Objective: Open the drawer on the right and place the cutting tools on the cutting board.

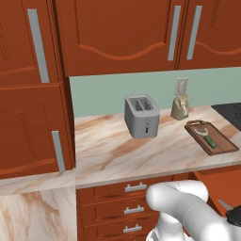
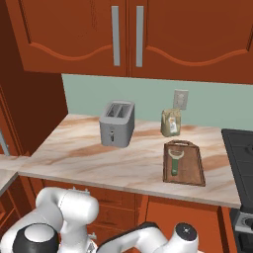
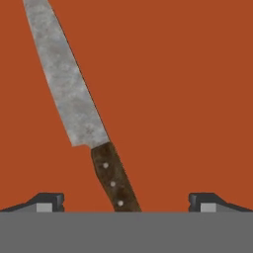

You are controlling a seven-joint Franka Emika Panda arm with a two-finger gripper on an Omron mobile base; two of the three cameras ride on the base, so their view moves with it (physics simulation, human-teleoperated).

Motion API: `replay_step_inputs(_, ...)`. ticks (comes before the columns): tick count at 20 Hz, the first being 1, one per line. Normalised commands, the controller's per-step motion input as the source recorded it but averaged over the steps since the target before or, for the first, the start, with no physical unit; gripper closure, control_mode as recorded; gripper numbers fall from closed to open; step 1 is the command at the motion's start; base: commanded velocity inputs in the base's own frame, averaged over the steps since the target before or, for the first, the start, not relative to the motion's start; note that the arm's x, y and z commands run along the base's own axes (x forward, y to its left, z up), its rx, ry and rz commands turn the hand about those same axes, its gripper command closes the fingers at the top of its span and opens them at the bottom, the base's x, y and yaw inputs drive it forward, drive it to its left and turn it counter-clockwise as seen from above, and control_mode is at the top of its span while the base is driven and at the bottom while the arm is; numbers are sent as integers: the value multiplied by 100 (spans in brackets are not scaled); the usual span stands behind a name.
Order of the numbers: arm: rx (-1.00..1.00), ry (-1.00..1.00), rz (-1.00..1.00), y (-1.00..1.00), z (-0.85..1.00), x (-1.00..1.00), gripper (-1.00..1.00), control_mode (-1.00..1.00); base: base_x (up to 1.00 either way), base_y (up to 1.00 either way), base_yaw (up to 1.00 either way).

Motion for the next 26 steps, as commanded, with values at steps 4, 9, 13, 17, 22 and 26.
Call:
replay_step_inputs(4, 0, 0, 0, 0, -2, 0, -100, -100, 0, 0, 0)
replay_step_inputs(9, 0, 0, 0, 0, -9, 0, -100, -100, 0, 0, 0)
replay_step_inputs(13, 0, 0, 0, 0, -15, 0, -100, -100, 0, 0, 0)
replay_step_inputs(17, 0, 0, 0, 0, -16, 0, -100, -100, 0, 0, 0)
replay_step_inputs(22, 0, 0, 0, 0, -15, 0, -100, -100, 0, 0, 0)
replay_step_inputs(26, 0, 0, 0, -1, -18, 0, -100, -100, 0, 0, 0)
